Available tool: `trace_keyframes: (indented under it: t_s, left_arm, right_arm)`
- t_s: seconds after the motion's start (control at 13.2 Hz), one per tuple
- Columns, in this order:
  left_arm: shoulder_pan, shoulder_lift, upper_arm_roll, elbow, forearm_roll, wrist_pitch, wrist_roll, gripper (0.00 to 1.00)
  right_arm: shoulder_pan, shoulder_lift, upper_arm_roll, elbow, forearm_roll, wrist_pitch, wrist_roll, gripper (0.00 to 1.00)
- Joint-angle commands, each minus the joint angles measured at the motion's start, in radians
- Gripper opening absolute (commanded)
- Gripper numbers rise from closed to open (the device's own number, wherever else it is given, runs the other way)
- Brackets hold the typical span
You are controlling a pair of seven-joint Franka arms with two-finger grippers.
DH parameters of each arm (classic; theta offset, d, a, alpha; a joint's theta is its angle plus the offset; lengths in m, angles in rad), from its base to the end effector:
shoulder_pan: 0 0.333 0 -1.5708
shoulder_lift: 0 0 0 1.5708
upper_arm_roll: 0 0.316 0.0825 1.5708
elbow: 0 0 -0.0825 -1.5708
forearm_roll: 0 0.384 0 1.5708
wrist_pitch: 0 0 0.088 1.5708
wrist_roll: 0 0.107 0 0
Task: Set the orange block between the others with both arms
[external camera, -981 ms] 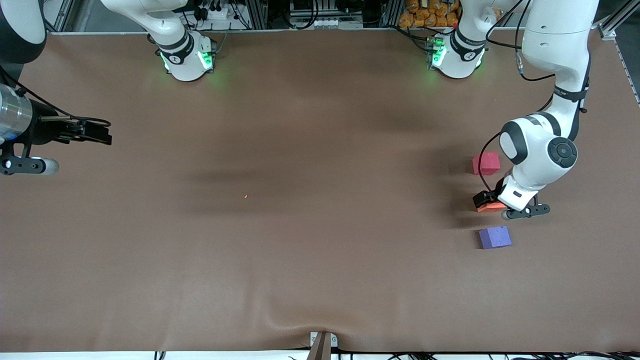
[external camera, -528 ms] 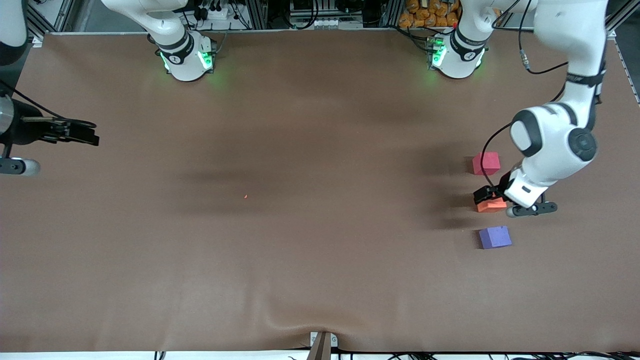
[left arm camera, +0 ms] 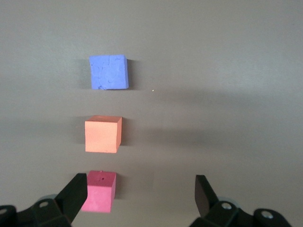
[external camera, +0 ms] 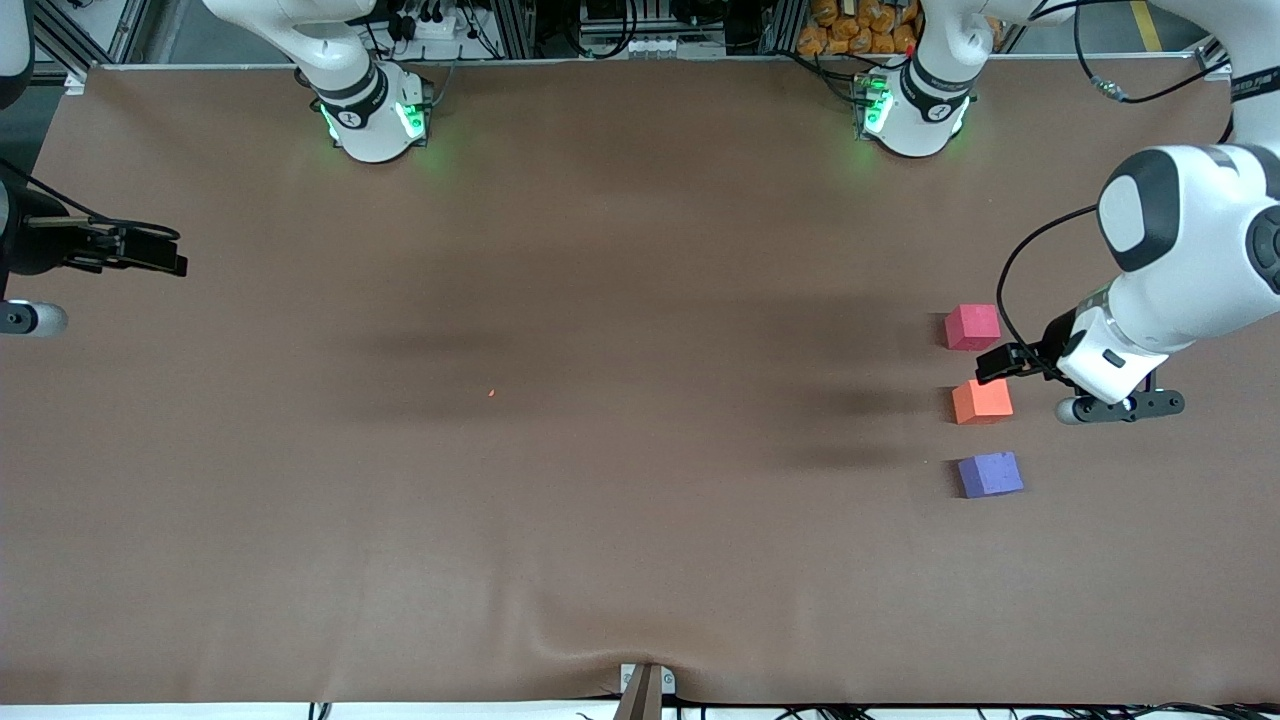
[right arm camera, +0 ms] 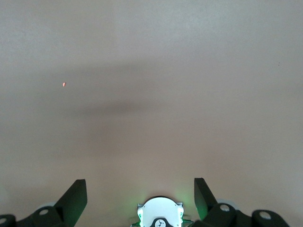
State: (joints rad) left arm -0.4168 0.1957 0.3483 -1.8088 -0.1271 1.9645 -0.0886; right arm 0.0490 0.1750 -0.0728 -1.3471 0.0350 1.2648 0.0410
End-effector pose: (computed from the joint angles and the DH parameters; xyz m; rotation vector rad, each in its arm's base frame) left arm 0.6054 -0.0605 0.4367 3.0917 0.1010 -0.0476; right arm 0.5736 -0.0051 0.6053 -3.0949 0.0915 0.4001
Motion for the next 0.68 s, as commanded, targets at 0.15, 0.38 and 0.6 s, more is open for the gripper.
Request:
trace_keyframes:
  t_s: [0.15, 0.38, 0.6]
  left_arm:
    - [-0.062, 0.016, -0.003, 0.189, 0.067, -0.206, -0.057, 1.00]
    - [0.031, -0.036, -0.096, 0.243, 0.090, -0.329, -0.059, 1.00]
    - [0.209, -0.108, -0.307, 0.244, 0.145, -0.383, -0.050, 1.00]
  right_arm:
    - [-0.014, -0.014, 0.013, -0.006, -0.003, -0.008, -0.012, 1.00]
    - [-0.014, -0.011, 0.013, -0.001, -0.010, -0.007, -0.012, 1.00]
    - [-0.014, -0.006, 0.014, 0.016, -0.010, -0.007, -0.016, 1.00]
